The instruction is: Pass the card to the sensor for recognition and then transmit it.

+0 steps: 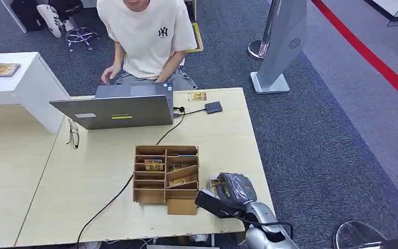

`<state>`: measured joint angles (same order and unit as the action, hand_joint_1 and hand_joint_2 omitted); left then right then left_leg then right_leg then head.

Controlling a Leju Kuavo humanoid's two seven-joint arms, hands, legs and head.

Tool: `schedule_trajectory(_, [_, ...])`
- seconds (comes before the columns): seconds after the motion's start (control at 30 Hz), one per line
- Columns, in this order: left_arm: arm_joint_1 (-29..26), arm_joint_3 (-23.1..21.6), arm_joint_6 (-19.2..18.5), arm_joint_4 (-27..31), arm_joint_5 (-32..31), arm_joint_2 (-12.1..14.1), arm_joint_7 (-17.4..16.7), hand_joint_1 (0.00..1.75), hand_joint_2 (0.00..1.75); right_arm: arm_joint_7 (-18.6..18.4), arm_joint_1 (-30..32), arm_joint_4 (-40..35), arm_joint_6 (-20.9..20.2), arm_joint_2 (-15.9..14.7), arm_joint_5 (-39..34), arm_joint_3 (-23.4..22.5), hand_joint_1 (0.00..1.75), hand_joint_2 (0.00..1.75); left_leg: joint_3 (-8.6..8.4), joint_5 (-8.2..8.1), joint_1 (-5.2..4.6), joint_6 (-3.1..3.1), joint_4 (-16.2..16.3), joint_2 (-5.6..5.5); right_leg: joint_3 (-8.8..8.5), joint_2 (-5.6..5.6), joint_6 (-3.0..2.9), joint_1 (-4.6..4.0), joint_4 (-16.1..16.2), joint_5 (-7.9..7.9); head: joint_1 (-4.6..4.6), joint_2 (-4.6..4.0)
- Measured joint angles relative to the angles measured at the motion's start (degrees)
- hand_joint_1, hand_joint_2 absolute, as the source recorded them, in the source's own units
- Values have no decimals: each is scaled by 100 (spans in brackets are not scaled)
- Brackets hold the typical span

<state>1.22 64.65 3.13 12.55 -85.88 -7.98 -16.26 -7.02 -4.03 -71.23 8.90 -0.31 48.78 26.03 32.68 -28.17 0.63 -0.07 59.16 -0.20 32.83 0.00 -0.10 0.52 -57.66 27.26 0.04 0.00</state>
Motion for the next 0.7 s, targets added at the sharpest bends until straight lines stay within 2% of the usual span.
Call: schedule_trajectory(0.7, [0,0,0,0,-17,0,-15,0,0,0,-1,15,-9,13,0,-4,175,175,-1,0,0,0,0,1,-1,0,0,0,0,0,0,0])
